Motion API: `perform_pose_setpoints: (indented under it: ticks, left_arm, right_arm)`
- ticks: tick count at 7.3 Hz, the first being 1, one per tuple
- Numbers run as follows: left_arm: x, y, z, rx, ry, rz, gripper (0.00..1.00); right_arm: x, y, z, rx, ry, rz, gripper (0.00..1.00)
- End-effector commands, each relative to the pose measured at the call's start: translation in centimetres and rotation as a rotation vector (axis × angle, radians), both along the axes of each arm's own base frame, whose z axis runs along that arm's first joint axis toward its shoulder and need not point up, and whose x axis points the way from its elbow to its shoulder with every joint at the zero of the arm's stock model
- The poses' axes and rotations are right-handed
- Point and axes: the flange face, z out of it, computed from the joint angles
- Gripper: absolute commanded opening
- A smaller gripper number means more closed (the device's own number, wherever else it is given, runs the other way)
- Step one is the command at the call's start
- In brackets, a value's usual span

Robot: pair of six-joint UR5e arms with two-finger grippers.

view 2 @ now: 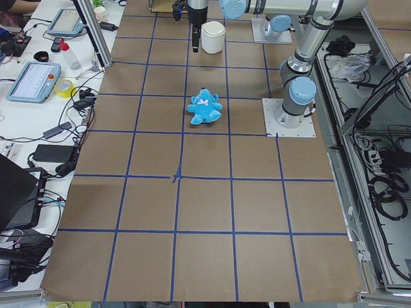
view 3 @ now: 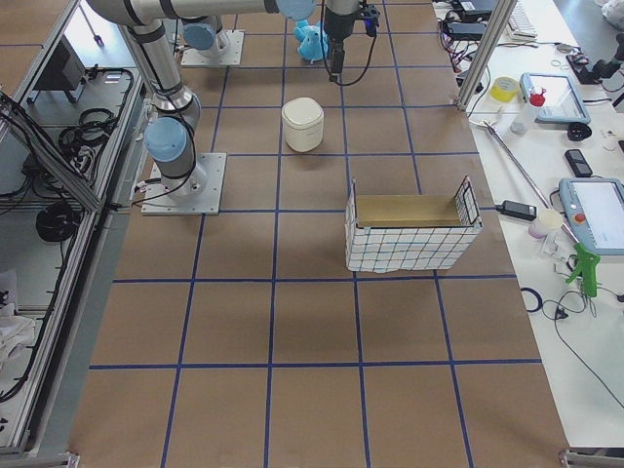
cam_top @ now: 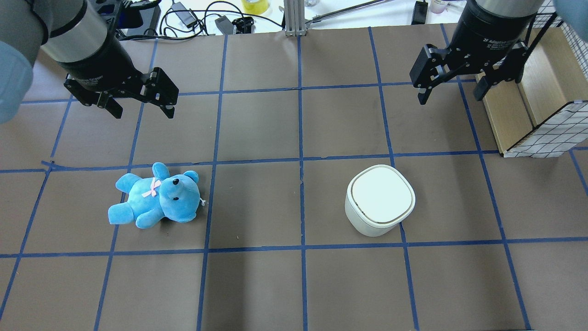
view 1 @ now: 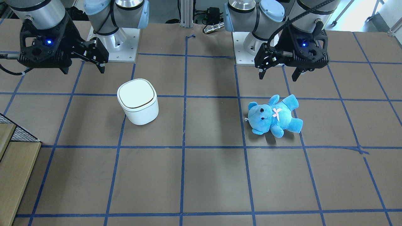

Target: Open trash can with right arm

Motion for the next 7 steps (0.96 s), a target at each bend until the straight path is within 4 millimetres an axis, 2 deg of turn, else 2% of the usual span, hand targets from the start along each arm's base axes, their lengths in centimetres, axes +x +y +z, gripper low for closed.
perform_pose_setpoints:
  ticks: [1, 7]
  left_arm:
    - [0.0, 0.0, 0.0, 0.0, 0.0, 0.0, 1.0]
    - [0.0, 0.0, 0.0, 0.0, 0.0, 0.0, 1.0]
  right_arm:
    - [0.0, 0.0, 0.0, 0.0, 0.0, 0.0, 1.0]
    - [0.4, 0.11, 0.09, -0.003, -0.009, -0.002, 1.0]
